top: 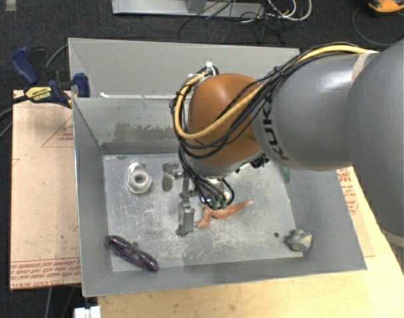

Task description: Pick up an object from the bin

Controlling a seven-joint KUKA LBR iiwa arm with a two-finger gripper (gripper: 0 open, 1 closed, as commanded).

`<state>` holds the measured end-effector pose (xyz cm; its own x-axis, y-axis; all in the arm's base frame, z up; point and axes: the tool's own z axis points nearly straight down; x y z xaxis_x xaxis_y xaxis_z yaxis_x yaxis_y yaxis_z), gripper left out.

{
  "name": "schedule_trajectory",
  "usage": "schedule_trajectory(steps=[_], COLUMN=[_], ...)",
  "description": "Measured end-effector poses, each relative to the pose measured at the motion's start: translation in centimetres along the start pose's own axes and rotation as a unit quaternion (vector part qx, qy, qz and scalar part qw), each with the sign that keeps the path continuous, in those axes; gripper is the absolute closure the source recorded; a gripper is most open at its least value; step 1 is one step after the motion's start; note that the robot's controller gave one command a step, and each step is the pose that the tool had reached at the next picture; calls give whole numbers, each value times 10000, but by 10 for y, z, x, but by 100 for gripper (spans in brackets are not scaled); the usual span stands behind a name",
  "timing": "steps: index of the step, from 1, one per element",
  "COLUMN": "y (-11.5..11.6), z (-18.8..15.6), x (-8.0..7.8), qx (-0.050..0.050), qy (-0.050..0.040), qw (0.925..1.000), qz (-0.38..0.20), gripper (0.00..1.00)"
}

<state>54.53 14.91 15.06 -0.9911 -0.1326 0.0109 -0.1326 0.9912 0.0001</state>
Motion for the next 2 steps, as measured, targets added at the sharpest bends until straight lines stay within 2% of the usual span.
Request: schedule_trajectory(steps=[1,2], y=[7,-52], z=[-33,8], x=[10,-11], qx=[-20,0], qy=[-79,-8], qw=[9970,9997], qz=[772,236], gripper=[0,0])
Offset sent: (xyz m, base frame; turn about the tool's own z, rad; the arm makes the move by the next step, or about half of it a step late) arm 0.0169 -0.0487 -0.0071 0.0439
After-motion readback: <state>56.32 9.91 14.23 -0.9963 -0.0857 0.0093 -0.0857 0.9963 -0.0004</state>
